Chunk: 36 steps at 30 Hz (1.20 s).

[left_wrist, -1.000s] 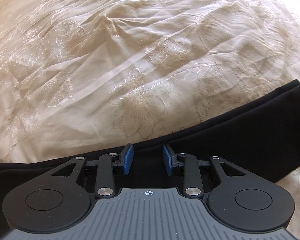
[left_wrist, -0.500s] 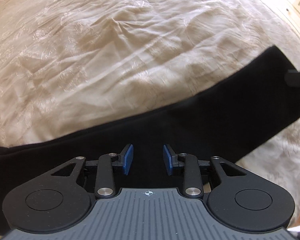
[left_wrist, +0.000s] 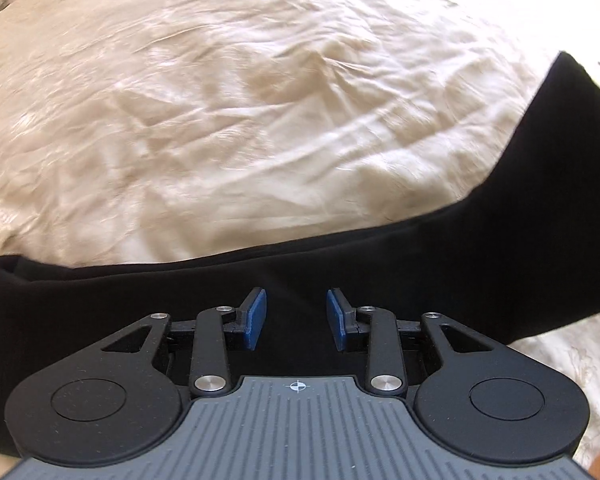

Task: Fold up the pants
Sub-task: 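Lift the pants end with the right gripper toward the left gripper, then lay the pants end over the pants and open the right gripper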

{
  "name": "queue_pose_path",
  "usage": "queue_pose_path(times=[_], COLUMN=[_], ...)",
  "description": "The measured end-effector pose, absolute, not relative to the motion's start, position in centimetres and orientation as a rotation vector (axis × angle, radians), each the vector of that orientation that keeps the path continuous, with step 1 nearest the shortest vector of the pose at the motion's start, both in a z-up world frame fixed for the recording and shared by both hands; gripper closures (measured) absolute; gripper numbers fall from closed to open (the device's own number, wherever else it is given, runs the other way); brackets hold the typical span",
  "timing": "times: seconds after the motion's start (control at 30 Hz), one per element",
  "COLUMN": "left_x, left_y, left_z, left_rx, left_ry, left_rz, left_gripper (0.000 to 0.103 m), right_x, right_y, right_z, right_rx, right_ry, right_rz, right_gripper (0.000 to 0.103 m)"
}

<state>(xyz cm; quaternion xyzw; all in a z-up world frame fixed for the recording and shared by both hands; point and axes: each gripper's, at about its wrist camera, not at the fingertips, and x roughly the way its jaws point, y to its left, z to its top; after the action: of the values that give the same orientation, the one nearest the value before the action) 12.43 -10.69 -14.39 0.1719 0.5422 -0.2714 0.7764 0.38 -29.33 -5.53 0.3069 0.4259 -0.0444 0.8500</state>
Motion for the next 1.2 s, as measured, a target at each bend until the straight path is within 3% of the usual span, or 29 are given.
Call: queue_pose_path(times=[0.5,0.57,0.63,0.77,1.1,1.17,1.2], left_x=[17.1,17.4,17.5,17.6,15.5,14.8,14.4], left_y=[4.7,5.4,5.9,5.9,1.4,0.3,-0.3], left_z=[-13.9,-13.9,-13.8,-13.2,-12.8,-13.7,-14.3], left_rx=[0.296,0.300,0.307,0.320,0.323,0.328,0.345], left_ry=[1.220,1.222,1.218,1.195,1.193,1.214,1.228], left_rz=[-0.454,-0.475,-0.501,-0.569,-0.698,-0.713,-0.710], left_gripper=[0.070,0.070,0.070,0.070,0.070,0.070,0.070], right_x=[8.2,8.8,9.1,8.3,2.4,1.4,1.1], right_y=[-10.8,-9.4,-8.6,-7.8,-11.2,-13.0,-13.8], right_z=[-13.3,-14.7,-15.5,-14.5,-10.7,-11.0,-11.3], right_rx=[0.523,0.476,0.456,0.436,0.519,0.526,0.536], right_ry=[1.065,1.095,1.097,1.060,0.973,0.993,0.997], right_rz=[0.003,-0.022,-0.029,-0.041,-0.263,-0.333,-0.354], right_gripper=[0.093,0.089,0.079,0.076,0.076,0.081,0.091])
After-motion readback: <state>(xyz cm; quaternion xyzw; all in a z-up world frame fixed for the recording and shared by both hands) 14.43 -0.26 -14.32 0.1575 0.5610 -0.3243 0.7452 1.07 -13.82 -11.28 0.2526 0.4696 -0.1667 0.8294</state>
